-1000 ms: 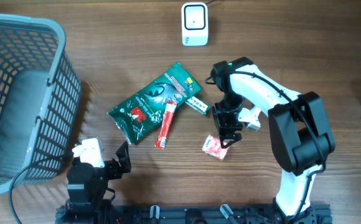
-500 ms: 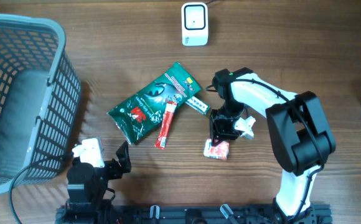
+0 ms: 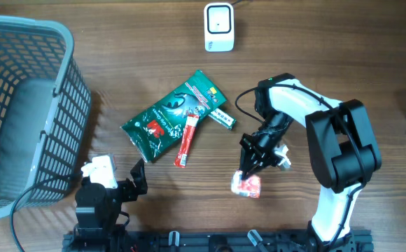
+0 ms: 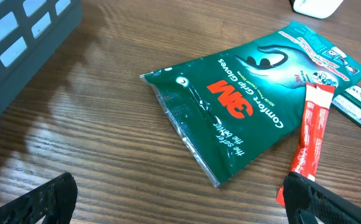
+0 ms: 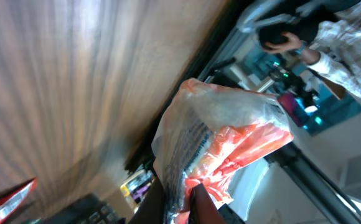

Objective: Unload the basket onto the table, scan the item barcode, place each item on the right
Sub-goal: 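Grasp the small red box with the right gripper and lift it, then present the small red box to the scanner with the right gripper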

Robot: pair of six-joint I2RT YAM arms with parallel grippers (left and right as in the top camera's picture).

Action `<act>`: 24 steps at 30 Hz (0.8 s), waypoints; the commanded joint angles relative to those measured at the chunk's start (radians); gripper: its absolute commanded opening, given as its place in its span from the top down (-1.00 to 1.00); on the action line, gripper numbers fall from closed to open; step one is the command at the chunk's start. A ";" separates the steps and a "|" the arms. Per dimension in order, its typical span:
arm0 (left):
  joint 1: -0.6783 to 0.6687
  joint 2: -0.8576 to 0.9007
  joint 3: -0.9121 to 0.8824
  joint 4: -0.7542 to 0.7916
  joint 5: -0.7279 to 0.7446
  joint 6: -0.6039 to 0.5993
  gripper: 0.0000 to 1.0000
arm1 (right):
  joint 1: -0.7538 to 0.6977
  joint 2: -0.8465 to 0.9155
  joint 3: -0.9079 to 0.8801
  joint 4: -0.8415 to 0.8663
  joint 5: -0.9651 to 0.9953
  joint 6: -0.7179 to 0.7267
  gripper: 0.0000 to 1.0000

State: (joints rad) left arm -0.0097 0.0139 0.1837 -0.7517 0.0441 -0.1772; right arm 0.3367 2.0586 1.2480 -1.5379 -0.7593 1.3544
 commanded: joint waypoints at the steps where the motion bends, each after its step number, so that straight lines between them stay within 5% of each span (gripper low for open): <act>1: 0.005 -0.007 -0.002 0.003 0.011 0.013 -1.00 | 0.000 0.015 0.011 0.080 -0.039 -0.230 0.91; 4: 0.005 -0.007 -0.002 0.003 0.011 0.013 -1.00 | -0.002 0.005 0.056 0.064 -0.066 -0.365 0.91; 9: 0.005 -0.007 -0.002 0.003 0.011 0.013 -1.00 | -0.002 -0.081 0.209 0.078 -0.063 -0.382 0.91; 14: 0.005 -0.007 -0.002 0.003 0.011 0.013 -1.00 | 0.000 -0.135 0.318 0.568 0.125 -0.063 0.91; 15: 0.005 -0.007 -0.002 0.002 0.011 0.013 -1.00 | 0.001 -0.135 0.316 0.888 0.225 -0.002 0.91; 17: 0.005 -0.007 -0.002 0.003 0.011 0.013 -1.00 | 0.023 -0.132 0.314 1.160 0.465 0.118 0.91; 24: 0.005 -0.007 -0.002 0.002 0.011 0.013 -1.00 | 0.109 -0.072 0.314 1.485 1.003 0.069 0.91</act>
State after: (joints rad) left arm -0.0097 0.0124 0.1837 -0.7521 0.0483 -0.1772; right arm 0.4339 1.9430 1.5528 -0.1585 0.0277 1.4429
